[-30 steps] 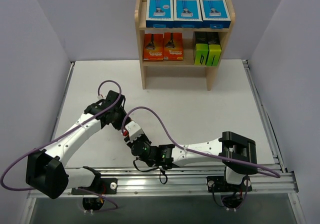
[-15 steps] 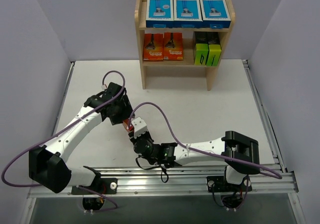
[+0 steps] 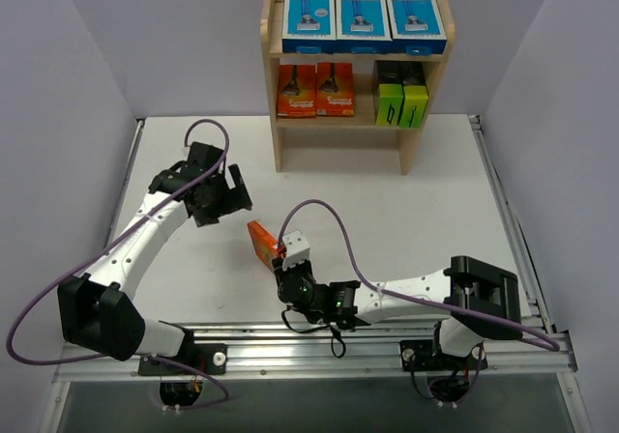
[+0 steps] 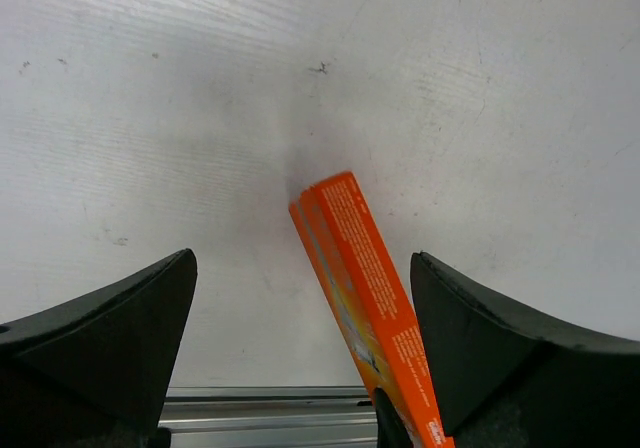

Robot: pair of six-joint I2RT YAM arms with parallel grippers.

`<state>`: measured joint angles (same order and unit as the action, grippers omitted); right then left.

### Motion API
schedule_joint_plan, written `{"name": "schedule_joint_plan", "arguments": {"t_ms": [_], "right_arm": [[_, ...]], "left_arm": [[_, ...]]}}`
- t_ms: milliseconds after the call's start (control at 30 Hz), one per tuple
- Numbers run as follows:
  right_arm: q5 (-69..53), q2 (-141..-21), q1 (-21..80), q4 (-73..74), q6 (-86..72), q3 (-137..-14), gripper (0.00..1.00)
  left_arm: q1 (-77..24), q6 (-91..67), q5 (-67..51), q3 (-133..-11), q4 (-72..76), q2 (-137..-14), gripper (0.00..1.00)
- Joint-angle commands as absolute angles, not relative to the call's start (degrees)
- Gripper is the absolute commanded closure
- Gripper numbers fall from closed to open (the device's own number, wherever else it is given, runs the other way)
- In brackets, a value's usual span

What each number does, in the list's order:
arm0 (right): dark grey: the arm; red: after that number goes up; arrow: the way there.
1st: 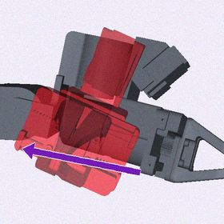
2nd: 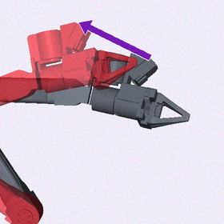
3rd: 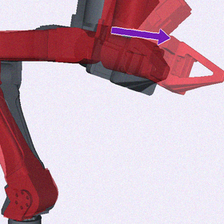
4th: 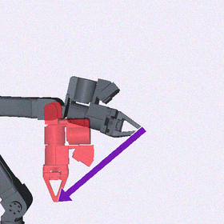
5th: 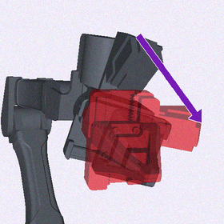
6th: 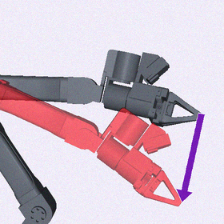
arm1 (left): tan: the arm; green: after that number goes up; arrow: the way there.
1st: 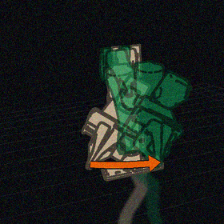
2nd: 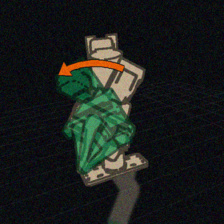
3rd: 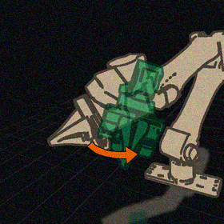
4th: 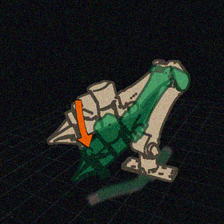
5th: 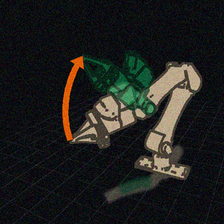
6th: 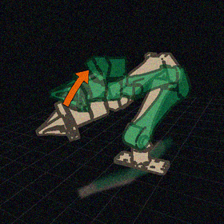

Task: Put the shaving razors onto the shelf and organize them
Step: Place the shaving razor onto shelf

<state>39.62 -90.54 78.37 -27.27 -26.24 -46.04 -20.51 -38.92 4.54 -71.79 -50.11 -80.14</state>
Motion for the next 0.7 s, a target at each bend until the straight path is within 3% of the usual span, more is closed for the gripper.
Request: {"name": "schedule_joint_plan", "arguments": {"t_ms": [0, 400, 667], "right_arm": [[42.01, -86.32, 77.52, -26.46, -33.56, -42.72, 1.00], [41.74, -67.52, 70.31, -39.63, -47.45, -27.79, 1.00], [45.88, -63.37, 69.87, -46.48, -47.11, -28.48, 1.00]], "left_arm": [[-16.44, -33.24, 0.01, -72.17, -44.76, -75.77, 0.03], [-14.94, -28.65, -8.87, -57.06, -26.22, -58.63, 0.07], [-15.91, -28.04, -12.83, -50.01, -20.48, -51.24, 0.07]]}}
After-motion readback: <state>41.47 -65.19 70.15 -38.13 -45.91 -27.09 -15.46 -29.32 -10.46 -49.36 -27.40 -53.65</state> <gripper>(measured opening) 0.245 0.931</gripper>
